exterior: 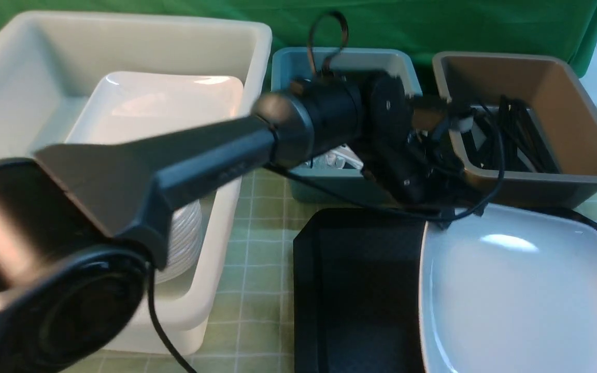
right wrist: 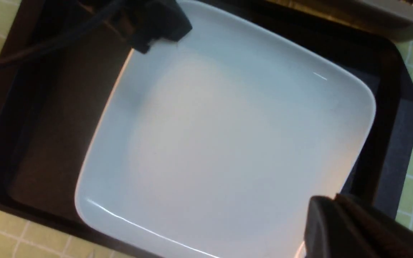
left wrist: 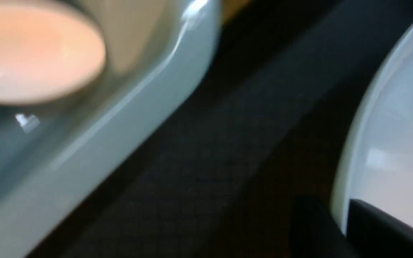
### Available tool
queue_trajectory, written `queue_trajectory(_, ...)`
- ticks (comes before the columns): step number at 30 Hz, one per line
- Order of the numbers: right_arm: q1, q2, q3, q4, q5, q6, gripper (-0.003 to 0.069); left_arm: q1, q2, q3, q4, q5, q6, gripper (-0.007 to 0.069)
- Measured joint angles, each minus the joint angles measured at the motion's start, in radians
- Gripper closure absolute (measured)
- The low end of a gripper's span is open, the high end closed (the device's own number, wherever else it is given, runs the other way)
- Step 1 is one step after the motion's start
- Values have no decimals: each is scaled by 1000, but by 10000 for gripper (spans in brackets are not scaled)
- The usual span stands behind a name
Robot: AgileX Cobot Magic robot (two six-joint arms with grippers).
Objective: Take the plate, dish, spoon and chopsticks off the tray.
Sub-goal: Use the left arm to put the plate into the large storage box on the left
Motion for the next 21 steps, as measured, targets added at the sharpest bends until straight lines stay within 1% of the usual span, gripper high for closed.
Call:
queue_trajectory(8,0,0,-144,135,53,-57,650,0,-177,5,74,84,41,618)
queue_trajectory(12,0,0,-206,188,62,-71,650,0,-238,6,107,92,54,619)
queue_trajectory(16,0,0,-273,232,64,-76,650,4,-311,6,168,93,62,619)
queue_trajectory(21,0,0,-313,286,65,-80,650,42,-385,5,155,87,62,619)
